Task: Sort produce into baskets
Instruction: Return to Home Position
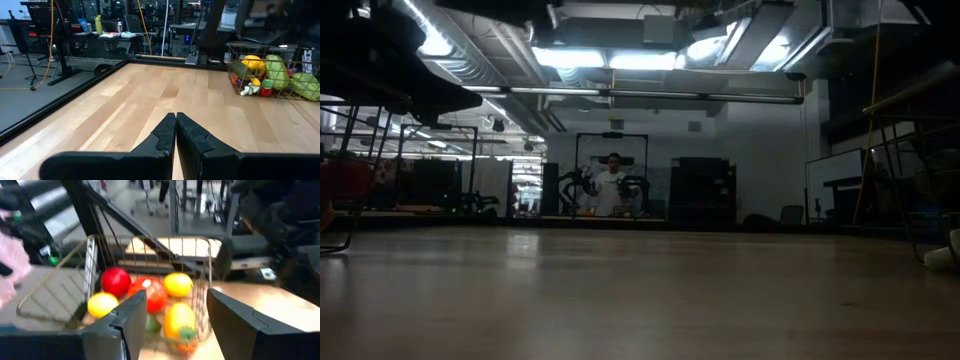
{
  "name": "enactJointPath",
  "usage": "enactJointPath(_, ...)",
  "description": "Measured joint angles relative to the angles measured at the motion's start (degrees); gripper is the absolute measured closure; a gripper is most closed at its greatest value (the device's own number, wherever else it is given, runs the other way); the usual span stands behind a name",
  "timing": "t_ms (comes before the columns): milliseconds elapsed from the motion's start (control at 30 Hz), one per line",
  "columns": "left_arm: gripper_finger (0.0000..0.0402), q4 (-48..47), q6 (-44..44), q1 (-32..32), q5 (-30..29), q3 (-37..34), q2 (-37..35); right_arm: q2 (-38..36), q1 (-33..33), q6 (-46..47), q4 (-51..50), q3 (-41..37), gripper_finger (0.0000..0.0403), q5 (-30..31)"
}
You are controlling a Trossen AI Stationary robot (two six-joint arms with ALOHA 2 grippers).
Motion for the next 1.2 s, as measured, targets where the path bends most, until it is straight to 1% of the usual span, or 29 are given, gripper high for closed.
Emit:
enactJointPath(67, 0.0391, 0.00, 0.00, 0.00, -0.01, 0.00, 0.00, -2.04, 0.00, -1.63, -2.49, -0.89, 0.0199, 0.01)
enactJointPath(233, 0.0391, -0.01, 0.00, 0.00, -0.02, 0.00, 0.00, -9.35, -0.04, -2.91, -0.31, -8.69, 0.0199, 0.11)
enactJointPath(333, 0.0391, -0.01, 0.00, 0.00, -0.02, 0.00, 0.01, -14.86, -0.04, -2.93, 3.64, -16.42, 0.0202, 0.97)
enactJointPath(400, 0.0391, -0.01, 0.00, 0.00, -0.02, 0.00, -0.06, -18.83, -0.04, -2.87, 7.93, -23.01, 0.0209, 1.40)
enactJointPath(567, 0.0391, -0.04, 0.00, 0.00, -0.02, 0.00, 0.00, -28.95, 0.07, 1.64, 19.54, -39.89, 0.0239, 7.05)
enactJointPath(633, 0.0391, -0.03, 0.00, 0.00, -0.02, 0.00, 0.00, -31.78, 0.10, 2.44, 23.83, -45.27, 0.0249, 8.43)
enactJointPath(800, 0.0391, 0.00, 0.00, 0.00, -0.03, 0.02, -0.06, -40.91, 0.11, 4.45, 25.13, -55.51, 0.0263, 8.54)
enactJointPath(1000, 0.0391, -0.04, 0.00, 0.00, -0.02, 0.02, 0.04, -52.10, 0.11, 5.52, 25.50, -65.90, 0.0265, 9.75)
enactJointPath(1067, 0.0391, -0.04, 0.00, 0.00, -0.02, 0.02, 0.10, -55.78, 0.11, 6.45, 25.98, -69.62, 0.0265, 11.18)
enactJointPath(1133, 0.0391, -0.04, 0.00, 0.00, -0.02, 0.02, 0.15, -58.45, 0.11, 6.91, 28.27, -73.46, 0.0265, 12.72)
enactJointPath(1200, 0.0391, -0.04, 0.01, 0.00, -0.01, 0.02, 0.36, -60.71, 0.11, 7.57, 31.09, -77.52, 0.0265, 13.02)
